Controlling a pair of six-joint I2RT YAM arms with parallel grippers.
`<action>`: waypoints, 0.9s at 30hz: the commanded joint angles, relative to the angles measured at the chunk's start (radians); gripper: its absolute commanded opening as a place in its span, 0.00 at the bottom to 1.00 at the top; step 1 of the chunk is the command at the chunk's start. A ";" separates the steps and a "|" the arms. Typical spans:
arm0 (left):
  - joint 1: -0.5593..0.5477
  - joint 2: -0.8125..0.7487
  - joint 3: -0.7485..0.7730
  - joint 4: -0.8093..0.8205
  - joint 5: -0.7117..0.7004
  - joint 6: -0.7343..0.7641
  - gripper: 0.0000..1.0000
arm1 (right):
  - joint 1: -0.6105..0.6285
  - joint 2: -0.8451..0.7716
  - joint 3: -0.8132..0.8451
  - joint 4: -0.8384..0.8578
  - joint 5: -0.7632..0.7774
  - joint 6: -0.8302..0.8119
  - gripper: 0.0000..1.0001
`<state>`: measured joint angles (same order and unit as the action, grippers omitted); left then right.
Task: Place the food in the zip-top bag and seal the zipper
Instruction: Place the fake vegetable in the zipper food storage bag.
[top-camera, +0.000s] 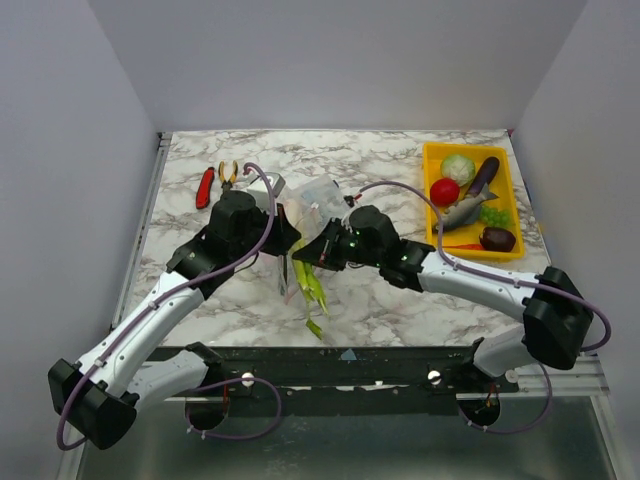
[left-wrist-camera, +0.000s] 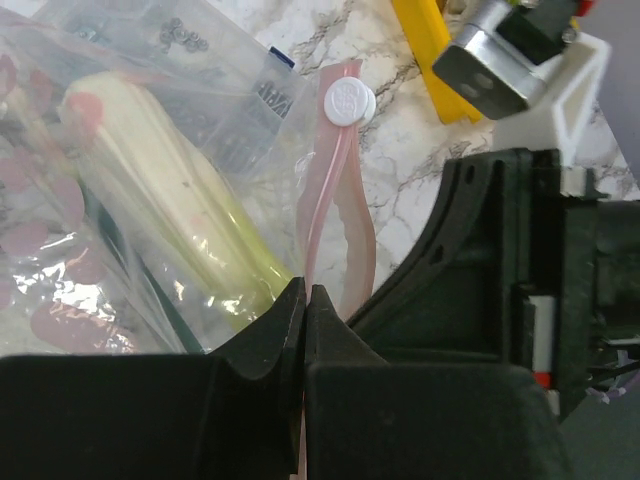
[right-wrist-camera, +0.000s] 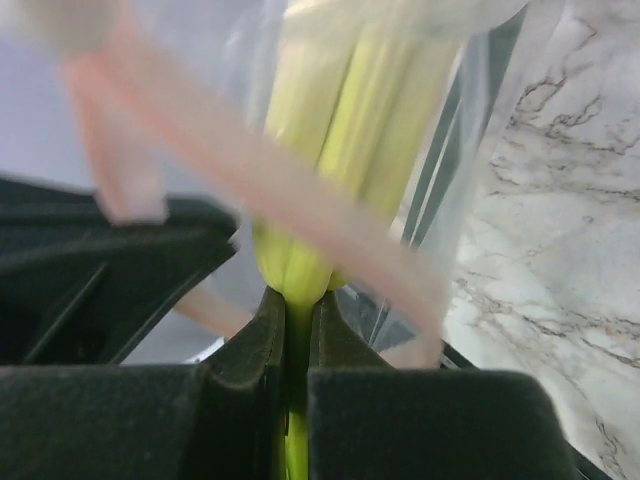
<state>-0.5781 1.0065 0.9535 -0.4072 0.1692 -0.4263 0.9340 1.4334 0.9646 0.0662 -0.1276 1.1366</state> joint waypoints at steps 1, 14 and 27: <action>0.000 -0.050 -0.016 0.031 0.021 0.014 0.00 | -0.042 0.070 0.050 0.093 -0.089 0.118 0.00; 0.001 -0.076 -0.012 0.021 0.015 0.006 0.00 | -0.054 0.265 0.229 0.096 0.029 0.095 0.15; 0.000 -0.095 -0.003 -0.008 -0.073 -0.015 0.00 | -0.056 0.223 0.331 -0.274 0.013 -0.159 0.64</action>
<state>-0.5678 0.9348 0.9474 -0.4107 0.1017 -0.4236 0.8768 1.7180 1.2427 -0.0467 -0.1162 1.0927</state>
